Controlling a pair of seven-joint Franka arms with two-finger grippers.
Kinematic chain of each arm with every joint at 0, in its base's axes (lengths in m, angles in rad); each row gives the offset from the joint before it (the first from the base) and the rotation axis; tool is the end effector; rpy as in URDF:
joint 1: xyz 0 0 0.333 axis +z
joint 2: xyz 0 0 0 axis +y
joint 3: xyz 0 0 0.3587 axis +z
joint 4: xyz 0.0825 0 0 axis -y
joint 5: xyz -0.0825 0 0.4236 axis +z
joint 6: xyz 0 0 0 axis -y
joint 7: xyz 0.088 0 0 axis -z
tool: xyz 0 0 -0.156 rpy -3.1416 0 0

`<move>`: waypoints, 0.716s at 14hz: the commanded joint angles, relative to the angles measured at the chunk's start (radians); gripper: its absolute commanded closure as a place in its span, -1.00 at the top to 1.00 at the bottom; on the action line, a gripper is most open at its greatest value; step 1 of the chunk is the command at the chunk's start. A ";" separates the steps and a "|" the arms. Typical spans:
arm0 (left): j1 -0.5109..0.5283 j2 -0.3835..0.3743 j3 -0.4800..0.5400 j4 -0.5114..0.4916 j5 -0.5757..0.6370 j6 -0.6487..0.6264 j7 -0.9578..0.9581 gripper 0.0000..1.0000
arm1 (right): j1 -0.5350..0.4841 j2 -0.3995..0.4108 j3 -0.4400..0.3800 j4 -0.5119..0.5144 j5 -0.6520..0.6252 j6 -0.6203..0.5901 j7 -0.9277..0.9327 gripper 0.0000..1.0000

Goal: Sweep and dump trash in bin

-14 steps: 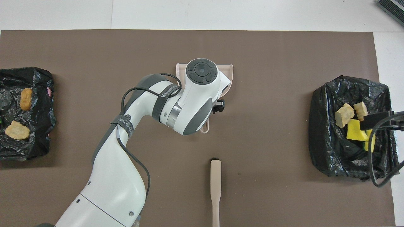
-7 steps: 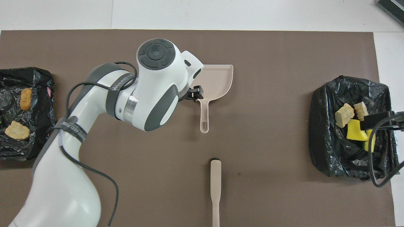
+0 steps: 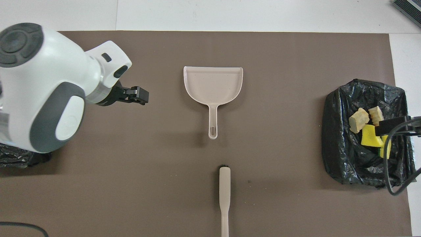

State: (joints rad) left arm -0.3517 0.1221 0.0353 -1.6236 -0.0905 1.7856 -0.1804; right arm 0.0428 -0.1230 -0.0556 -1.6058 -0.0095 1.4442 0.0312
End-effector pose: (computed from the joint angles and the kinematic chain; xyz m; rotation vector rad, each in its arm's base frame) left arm 0.6149 -0.2151 0.5347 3.0443 -0.1811 0.0274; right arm 0.5345 -0.0104 0.6591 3.1372 -0.0698 -0.0608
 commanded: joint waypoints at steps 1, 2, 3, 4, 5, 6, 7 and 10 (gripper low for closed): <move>0.092 -0.094 -0.011 -0.050 0.008 -0.075 0.122 1.00 | -0.009 -0.023 0.005 -0.023 0.014 -0.002 0.007 1.00; 0.123 -0.114 -0.009 -0.042 0.020 -0.107 0.180 1.00 | -0.009 -0.023 0.005 -0.023 0.014 -0.002 0.007 1.00; 0.147 -0.136 -0.009 -0.035 0.044 -0.129 0.228 1.00 | -0.009 -0.023 0.005 -0.025 0.014 -0.002 0.007 1.00; 0.170 -0.146 -0.009 -0.021 0.078 -0.143 0.248 1.00 | -0.009 -0.023 0.005 -0.023 0.014 -0.002 0.007 1.00; 0.189 -0.151 -0.008 -0.001 0.098 -0.168 0.260 1.00 | -0.009 -0.023 0.003 -0.023 0.014 -0.002 0.007 1.00; 0.212 -0.153 -0.002 0.026 0.101 -0.202 0.292 1.00 | -0.009 -0.023 0.005 -0.025 0.014 -0.002 0.007 1.00; 0.233 -0.151 -0.005 0.054 0.101 -0.225 0.339 1.00 | -0.009 -0.023 0.005 -0.025 0.014 -0.002 0.007 1.00; 0.260 -0.141 -0.005 0.106 0.095 -0.279 0.354 1.00 | -0.009 -0.023 0.005 -0.023 0.014 -0.002 0.007 1.00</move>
State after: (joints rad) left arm -0.1079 -0.0342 0.0415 -1.5598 -0.0052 1.5548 0.1567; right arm 0.0428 -0.1230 -0.0556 -1.6058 -0.0095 1.4442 0.0312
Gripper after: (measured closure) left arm 0.000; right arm 0.000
